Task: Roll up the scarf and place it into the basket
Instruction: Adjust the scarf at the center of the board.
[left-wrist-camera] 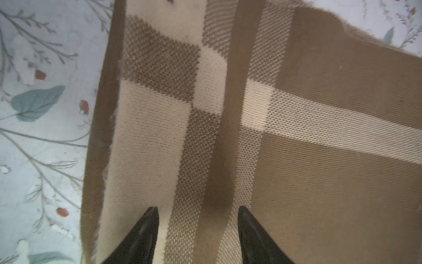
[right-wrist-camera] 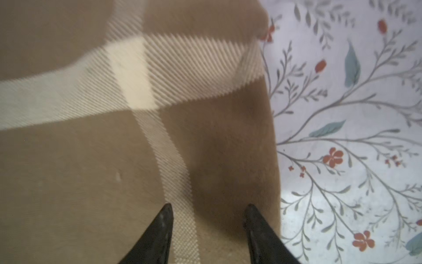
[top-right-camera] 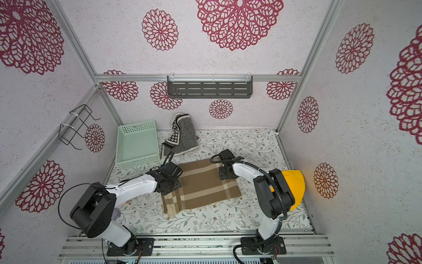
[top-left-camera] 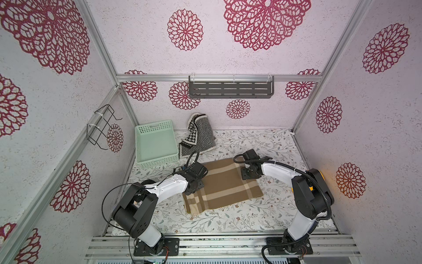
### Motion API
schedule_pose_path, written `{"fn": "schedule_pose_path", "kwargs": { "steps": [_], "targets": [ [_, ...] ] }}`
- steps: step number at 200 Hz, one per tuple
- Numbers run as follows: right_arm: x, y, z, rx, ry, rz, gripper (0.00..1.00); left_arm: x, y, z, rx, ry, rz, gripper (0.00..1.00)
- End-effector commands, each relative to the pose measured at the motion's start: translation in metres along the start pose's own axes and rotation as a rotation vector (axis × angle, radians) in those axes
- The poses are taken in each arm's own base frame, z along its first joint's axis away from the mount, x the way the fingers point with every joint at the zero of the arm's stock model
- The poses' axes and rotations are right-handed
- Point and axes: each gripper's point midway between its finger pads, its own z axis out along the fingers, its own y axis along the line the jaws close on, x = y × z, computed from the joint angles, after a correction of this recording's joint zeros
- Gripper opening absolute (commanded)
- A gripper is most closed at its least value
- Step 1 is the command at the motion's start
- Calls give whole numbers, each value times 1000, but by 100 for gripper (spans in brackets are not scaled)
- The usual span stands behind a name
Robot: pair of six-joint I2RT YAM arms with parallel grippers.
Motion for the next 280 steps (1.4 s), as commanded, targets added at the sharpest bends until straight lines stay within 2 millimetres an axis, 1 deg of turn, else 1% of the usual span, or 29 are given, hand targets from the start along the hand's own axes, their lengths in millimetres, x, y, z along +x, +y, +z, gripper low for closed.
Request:
{"fn": "schedule_pose_path", "kwargs": {
  "steps": [1, 16, 34, 46, 57, 59, 61, 64, 87, 117, 133, 151, 165, 181, 190, 198, 210, 227, 240, 250, 259, 261, 263, 265, 271, 273, 280],
  "targets": [
    [18, -4, -5, -38, 15, 53, 49, -1, -4, 13, 5, 14, -53, 56],
    [39, -4, -2, -67, 55, 76, 46, 2, -7, 30, -2, 48, -59, 51],
    [63, -7, -8, -85, 76, 125, 42, 5, -19, 49, 3, 85, -45, 44],
    [76, -12, -15, -83, 82, 160, 40, 4, -34, 61, 20, 103, -24, 42],
    [87, -18, -22, -75, 77, 197, 38, -1, -52, 68, 45, 110, -2, 42],
    [89, -20, -23, -72, 75, 204, 38, -3, -58, 67, 57, 106, 0, 42],
    [91, -20, -25, -72, 74, 210, 38, 0, -57, 75, 43, 117, 8, 42],
    [94, -21, -26, -73, 74, 219, 37, 0, -59, 80, 40, 122, 17, 42],
    [116, -22, -34, -113, 80, 293, 32, -20, -110, 94, 118, 107, 82, 43],
    [142, -13, -31, -190, 116, 364, 28, -50, -188, 109, 251, 85, 192, 43],
    [151, -5, -31, -207, 124, 364, 27, -63, -223, 114, 316, 76, 235, 44],
    [156, 10, -32, -224, 127, 342, 27, -74, -251, 121, 382, 86, 236, 45],
    [156, 33, -35, -269, 116, 313, 27, -84, -268, 126, 445, 90, 212, 46],
    [152, 63, -37, -341, 113, 279, 27, -100, -287, 127, 529, 74, 189, 47],
    [149, 78, -37, -365, 111, 253, 28, -111, -297, 124, 580, 58, 185, 47],
    [144, 91, -37, -383, 104, 226, 28, -122, -307, 117, 626, 39, 183, 49],
    [137, 110, -38, -410, 100, 182, 28, -140, -315, 104, 677, 7, 184, 51],
    [126, 137, -41, -444, 95, 120, 29, -163, -323, 75, 726, -47, 216, 56],
    [119, 151, -45, -464, 93, 86, 30, -177, -321, 47, 730, -88, 249, 60],
    [114, 154, -49, -467, 85, 70, 32, -181, -315, 27, 716, -111, 274, 62],
    [110, 151, -56, -453, 71, 60, 36, -177, -308, 11, 705, -113, 295, 64],
    [109, 150, -58, -450, 68, 57, 36, -178, -307, 4, 708, -118, 300, 65],
    [107, 150, -60, -450, 57, 55, 37, -175, -305, 3, 702, -114, 302, 66],
    [107, 148, -62, -444, 53, 54, 38, -175, -304, -3, 704, -118, 303, 66],
    [105, 144, -70, -435, 38, 48, 41, -169, -296, -12, 687, -116, 307, 67],
    [103, 143, -73, -433, 30, 46, 41, -169, -294, -17, 687, -120, 308, 67],
    [100, 136, -83, -421, 4, 40, 43, -160, -284, -25, 669, -118, 309, 68]
  ]
}}
